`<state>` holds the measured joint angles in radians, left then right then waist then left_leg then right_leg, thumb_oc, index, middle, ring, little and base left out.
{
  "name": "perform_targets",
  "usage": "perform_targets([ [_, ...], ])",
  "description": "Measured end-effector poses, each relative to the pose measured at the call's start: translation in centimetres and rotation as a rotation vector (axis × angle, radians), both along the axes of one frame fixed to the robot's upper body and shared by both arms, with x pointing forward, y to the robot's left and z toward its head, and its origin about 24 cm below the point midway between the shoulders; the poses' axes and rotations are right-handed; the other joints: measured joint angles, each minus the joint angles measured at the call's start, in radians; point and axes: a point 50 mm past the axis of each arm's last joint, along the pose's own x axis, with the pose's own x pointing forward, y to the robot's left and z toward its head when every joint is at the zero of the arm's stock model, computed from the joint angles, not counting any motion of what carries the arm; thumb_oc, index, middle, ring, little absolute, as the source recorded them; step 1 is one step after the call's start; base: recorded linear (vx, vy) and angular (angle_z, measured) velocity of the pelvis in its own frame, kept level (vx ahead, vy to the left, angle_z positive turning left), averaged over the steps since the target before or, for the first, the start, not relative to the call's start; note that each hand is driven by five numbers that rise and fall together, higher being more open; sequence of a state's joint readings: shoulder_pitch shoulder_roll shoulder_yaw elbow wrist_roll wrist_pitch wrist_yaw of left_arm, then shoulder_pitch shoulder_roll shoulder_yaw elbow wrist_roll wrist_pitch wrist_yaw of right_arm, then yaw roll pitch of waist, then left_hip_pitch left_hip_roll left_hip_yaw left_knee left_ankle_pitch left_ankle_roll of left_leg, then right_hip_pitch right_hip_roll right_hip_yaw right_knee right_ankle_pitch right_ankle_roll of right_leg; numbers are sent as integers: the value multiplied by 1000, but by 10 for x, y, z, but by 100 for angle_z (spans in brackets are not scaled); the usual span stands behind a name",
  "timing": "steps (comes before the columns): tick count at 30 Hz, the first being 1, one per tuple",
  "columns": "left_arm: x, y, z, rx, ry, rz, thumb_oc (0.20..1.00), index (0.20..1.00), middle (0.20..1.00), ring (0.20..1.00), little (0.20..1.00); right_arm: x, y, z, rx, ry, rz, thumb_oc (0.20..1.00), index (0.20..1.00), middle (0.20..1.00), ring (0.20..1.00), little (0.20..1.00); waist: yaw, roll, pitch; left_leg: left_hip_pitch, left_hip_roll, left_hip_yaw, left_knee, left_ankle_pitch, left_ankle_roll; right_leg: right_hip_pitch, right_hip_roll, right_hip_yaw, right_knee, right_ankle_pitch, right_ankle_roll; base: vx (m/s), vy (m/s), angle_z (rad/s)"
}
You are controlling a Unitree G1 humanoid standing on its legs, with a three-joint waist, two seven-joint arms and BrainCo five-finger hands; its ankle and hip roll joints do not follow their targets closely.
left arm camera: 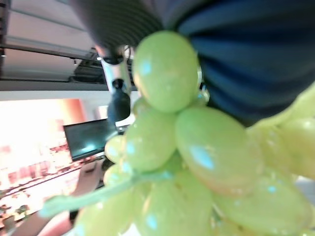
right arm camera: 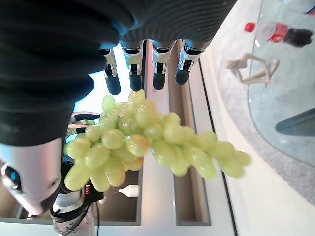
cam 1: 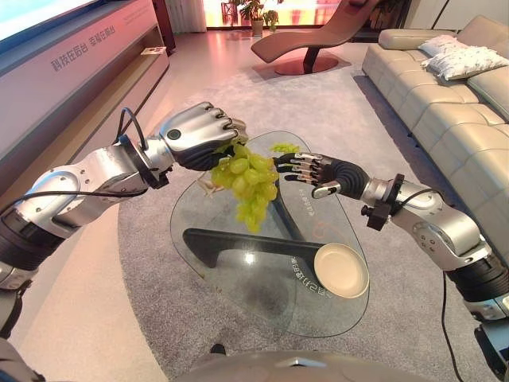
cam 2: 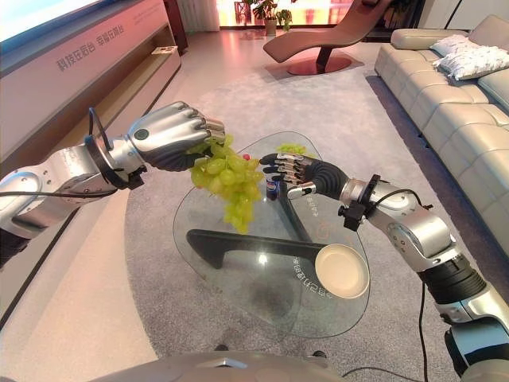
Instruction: Pick up fruits into the plate
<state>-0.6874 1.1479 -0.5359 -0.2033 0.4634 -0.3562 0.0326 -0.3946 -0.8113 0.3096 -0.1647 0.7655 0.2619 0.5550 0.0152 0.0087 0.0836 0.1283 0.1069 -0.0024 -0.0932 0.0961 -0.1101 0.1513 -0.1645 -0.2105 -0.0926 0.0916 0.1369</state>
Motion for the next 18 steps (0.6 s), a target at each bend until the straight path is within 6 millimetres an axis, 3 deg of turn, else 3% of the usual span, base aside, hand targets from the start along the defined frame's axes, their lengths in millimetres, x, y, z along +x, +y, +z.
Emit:
perform_targets([
  [8, -3, -8, 15, -36, -22, -49, 200, 200, 200, 200, 200, -1, 5, -5, 2, 20, 18, 1000, 1000, 1000, 1000, 1000, 9, 2, -1, -2, -1, -2, 0, 0, 0, -1, -1, -2, 0, 0, 0, 0, 0, 0],
  [18, -8, -20, 20, -75, -28, -111, 200, 200, 200, 200, 200, -4, 17, -16, 16, 66, 56, 1000, 1000, 1000, 1000, 1000, 8, 17, -15, -2, -1, -9, 0, 1, 1, 3, -1, -13, 0, 0, 0, 0, 0, 0],
])
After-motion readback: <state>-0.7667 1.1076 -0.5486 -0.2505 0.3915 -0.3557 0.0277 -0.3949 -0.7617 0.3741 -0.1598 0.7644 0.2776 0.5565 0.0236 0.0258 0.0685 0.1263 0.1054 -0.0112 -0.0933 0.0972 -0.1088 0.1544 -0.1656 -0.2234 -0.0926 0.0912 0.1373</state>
